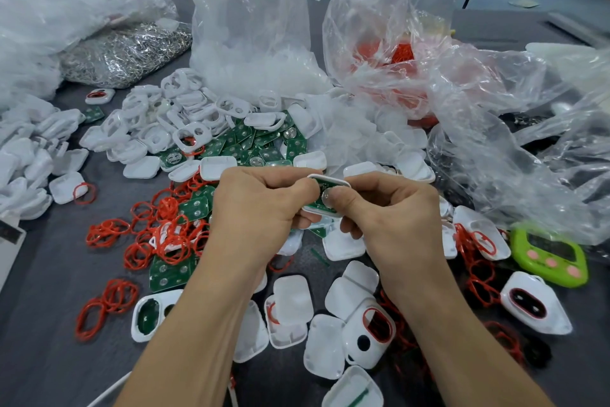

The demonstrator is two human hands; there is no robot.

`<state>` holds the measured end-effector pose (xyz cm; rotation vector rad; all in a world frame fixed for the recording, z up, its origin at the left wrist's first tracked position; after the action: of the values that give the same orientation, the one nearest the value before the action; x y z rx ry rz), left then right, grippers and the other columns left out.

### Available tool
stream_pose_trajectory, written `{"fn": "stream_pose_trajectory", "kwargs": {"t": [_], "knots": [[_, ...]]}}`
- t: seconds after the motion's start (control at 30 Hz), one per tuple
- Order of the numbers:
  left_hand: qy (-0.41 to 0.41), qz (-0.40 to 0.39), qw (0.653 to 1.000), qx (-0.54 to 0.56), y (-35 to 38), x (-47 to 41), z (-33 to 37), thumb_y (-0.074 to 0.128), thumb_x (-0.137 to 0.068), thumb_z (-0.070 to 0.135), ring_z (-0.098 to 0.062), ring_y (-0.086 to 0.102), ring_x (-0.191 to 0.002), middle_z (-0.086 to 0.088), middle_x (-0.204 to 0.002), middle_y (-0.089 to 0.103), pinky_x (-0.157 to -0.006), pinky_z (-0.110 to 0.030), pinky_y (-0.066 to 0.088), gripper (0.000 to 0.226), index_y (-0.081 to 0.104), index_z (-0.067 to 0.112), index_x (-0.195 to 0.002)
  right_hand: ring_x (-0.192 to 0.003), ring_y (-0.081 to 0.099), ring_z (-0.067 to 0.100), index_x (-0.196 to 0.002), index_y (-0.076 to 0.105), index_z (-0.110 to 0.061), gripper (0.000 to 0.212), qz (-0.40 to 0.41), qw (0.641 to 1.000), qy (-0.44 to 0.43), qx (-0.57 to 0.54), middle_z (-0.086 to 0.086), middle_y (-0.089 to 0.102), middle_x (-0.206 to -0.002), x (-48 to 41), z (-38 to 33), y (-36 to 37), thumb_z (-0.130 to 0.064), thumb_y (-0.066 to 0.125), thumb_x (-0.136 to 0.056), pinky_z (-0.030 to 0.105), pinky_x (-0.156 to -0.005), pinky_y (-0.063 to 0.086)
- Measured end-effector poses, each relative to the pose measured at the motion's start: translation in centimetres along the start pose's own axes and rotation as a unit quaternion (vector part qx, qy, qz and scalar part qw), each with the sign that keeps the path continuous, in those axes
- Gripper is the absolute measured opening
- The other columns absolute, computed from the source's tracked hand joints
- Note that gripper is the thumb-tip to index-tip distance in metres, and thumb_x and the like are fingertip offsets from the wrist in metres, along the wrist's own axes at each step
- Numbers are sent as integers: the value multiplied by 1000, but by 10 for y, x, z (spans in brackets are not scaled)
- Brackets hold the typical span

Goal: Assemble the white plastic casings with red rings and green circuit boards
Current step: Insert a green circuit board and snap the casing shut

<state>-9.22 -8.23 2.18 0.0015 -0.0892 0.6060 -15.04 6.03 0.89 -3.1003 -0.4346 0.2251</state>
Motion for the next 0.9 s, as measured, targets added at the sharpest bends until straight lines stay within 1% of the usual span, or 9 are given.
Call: {"fn": "stream_pose_trajectory", "kwargs": {"t": [0.27,0.4,0.47,0.57,0.6,0.67,0.77,0.83,0.9], "knots": [[22,21,999,-25,0,2,0,74,-82,2,-19,67,-49,-9,-63,75,-55,-33,62,26,83,24,-75,-45,60,13,-74,81,-32,12,9,1000,-5,5,-1,71,-58,2,1,0,-21,84,-76,20,-47,46],[26,16,998,-49,-3,1,-1,76,-84,5,-22,71,-54,-5,-65,76,-58,-34,63,23,83,26,-78,-45,60,13,-74,82,-29,16,5,1000,2,6,1,71,-58,1,0,-1,-14,86,-79,20,-46,47],[13,-4,999,-30,-3,1,-1,76,-87,5,-19,69,-52,-5,-67,76,-57,-29,60,19,82,23,-85,-45,58,14,-73,81,-23,16,7,1000,25,-8,3,70,-57,0,1,0,-10,85,-80,20,-46,45],[-27,-28,998,51,2,2,1,77,-87,4,-11,62,-48,-5,-68,76,-54,-21,56,18,78,15,-101,-48,57,14,-69,80,-16,15,25,992,91,-88,8,68,-59,0,1,2,-6,83,-80,22,-48,47],[-40,-32,996,69,3,4,2,77,-87,5,-11,63,-49,-5,-68,75,-55,-20,55,19,77,14,-104,-49,59,14,-69,81,-16,15,35,985,115,-121,8,69,-62,1,1,3,-6,82,-80,21,-48,48],[-52,-22,995,80,6,4,2,75,-88,4,-13,64,-51,-9,-66,74,-54,-21,56,12,78,11,-97,-51,63,13,-67,81,-17,19,46,973,153,-168,8,72,-67,2,1,4,-6,81,-82,19,-49,51],[-35,13,998,53,4,2,0,76,-88,4,-19,69,-57,-13,-68,75,-60,-31,62,15,81,16,-80,-55,70,18,-69,81,-17,19,26,976,153,-151,12,75,-71,4,1,8,-7,80,-85,21,-52,55],[-21,28,999,28,2,2,0,80,-84,12,-24,74,-65,-10,-72,77,-72,-42,65,12,83,22,-78,-57,72,22,-72,80,-17,16,11,987,126,-98,12,76,-71,5,0,9,-9,80,-86,23,-54,56],[-2,37,999,14,1,3,1,81,-73,26,-24,77,-72,-4,-75,79,-79,-47,64,10,84,32,-81,-56,72,24,-75,78,-16,13,-4,993,102,-56,11,76,-70,6,0,10,-14,79,-87,26,-54,56]]}}
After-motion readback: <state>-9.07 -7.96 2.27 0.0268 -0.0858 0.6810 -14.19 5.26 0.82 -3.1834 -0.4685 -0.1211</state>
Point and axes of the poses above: each hand's wrist, its own x-axis away from the middle knuckle, its own y-axis out of the palm, z = x × y, the point moved 2 cm from there along -x, towards the middle knuckle
